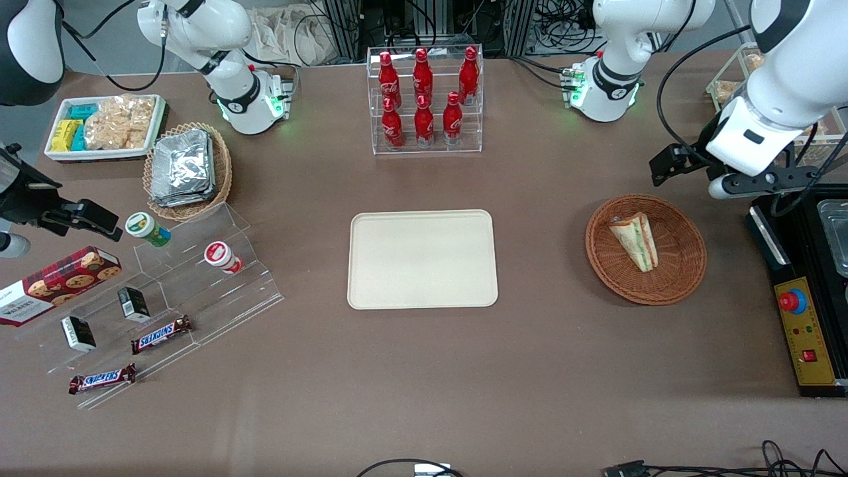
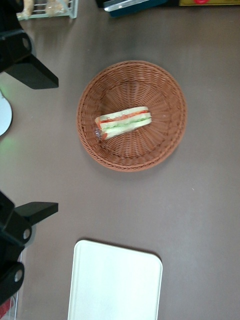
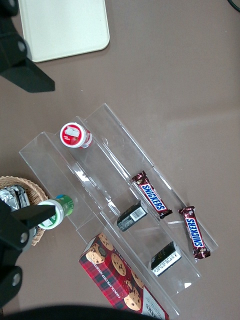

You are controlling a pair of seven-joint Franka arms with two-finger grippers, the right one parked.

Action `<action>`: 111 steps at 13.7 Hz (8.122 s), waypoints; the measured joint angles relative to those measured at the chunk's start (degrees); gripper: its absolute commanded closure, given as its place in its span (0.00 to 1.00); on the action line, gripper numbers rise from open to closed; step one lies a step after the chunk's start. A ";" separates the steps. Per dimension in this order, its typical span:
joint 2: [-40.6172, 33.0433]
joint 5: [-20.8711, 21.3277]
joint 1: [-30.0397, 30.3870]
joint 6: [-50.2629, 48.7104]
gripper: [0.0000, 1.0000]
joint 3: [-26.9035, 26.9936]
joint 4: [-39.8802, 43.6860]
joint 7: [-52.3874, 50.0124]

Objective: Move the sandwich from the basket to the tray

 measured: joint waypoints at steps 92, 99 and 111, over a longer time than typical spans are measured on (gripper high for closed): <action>33.77 21.02 -0.58 15.90 0.00 -35.26 5.80 -38.58; 16.64 10.15 2.15 8.68 0.00 -21.27 4.61 -20.21; -3.17 3.58 1.28 4.63 0.00 7.93 -7.36 12.30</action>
